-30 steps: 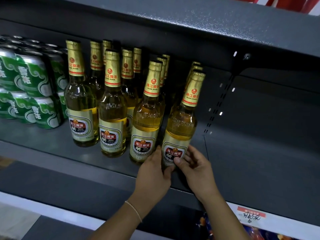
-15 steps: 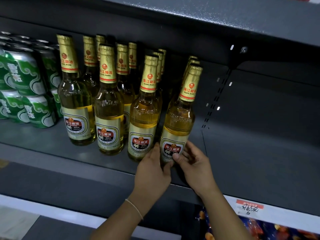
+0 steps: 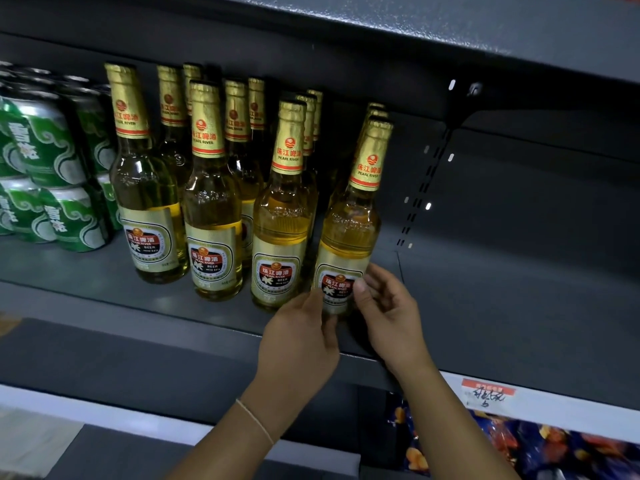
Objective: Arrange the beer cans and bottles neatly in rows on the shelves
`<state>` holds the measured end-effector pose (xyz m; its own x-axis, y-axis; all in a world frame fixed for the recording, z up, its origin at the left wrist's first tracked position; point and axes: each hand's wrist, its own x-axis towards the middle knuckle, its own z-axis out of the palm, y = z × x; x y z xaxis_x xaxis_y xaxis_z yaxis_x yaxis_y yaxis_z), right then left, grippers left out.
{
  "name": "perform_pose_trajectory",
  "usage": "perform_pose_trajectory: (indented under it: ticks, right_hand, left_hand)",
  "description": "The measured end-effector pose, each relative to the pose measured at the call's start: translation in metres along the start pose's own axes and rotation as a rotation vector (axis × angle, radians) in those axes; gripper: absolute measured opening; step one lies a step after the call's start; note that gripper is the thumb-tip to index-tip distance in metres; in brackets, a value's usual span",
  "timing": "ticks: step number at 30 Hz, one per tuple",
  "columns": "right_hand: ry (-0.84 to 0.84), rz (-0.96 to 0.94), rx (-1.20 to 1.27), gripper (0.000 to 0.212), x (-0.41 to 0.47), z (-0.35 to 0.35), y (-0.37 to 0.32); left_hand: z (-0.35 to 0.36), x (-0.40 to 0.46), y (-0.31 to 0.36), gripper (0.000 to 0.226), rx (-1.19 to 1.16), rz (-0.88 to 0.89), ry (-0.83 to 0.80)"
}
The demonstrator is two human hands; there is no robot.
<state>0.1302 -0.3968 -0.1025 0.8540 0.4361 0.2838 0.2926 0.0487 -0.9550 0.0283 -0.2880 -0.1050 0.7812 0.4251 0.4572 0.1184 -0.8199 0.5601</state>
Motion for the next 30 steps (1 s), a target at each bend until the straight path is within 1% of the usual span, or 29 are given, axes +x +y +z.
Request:
perform_pose_trajectory:
  ticks: [2, 4, 6, 8, 10, 13, 19, 22, 30]
  right_hand:
    - [0.048, 0.0, -0.041, 0.045, -0.004, -0.005, -0.004]
    - [0.11, -0.011, -0.061, 0.034, -0.007, -0.016, -0.009]
    - [0.182, -0.02, -0.057, 0.029, -0.009, -0.031, -0.016]
    - [0.248, -0.037, -0.058, 0.023, -0.011, -0.049, -0.024]
    - [0.315, -0.047, -0.059, 0.018, -0.015, -0.069, -0.03]
    - [0.387, -0.083, -0.08, 0.013, -0.022, -0.101, -0.039]
    - [0.486, -0.141, -0.108, 0.012, -0.035, -0.176, -0.056]
    - [0.544, -0.138, -0.119, 0.012, -0.043, -0.226, -0.06]
    - [0.641, -0.119, -0.22, 0.011, -0.048, -0.388, -0.053]
  left_hand:
    - [-0.005, 0.001, 0.009, 0.031, -0.032, 0.074, 0.098]
    - [-0.012, 0.005, 0.025, 0.03, -0.097, 0.147, 0.151]
    - [-0.014, 0.01, 0.04, 0.03, -0.172, 0.204, 0.159]
    - [-0.009, 0.014, 0.053, 0.032, -0.255, 0.24, 0.13]
    - [0.0, 0.017, 0.067, 0.036, -0.289, 0.279, 0.098]
    - [0.016, 0.024, 0.098, 0.043, -0.289, 0.337, 0.03]
    - [0.061, 0.047, 0.166, 0.049, -0.261, 0.483, -0.037]
    - [0.084, 0.059, 0.207, 0.052, -0.307, 0.498, -0.09]
    - [0.172, 0.081, 0.334, 0.046, -0.386, 0.55, -0.192]
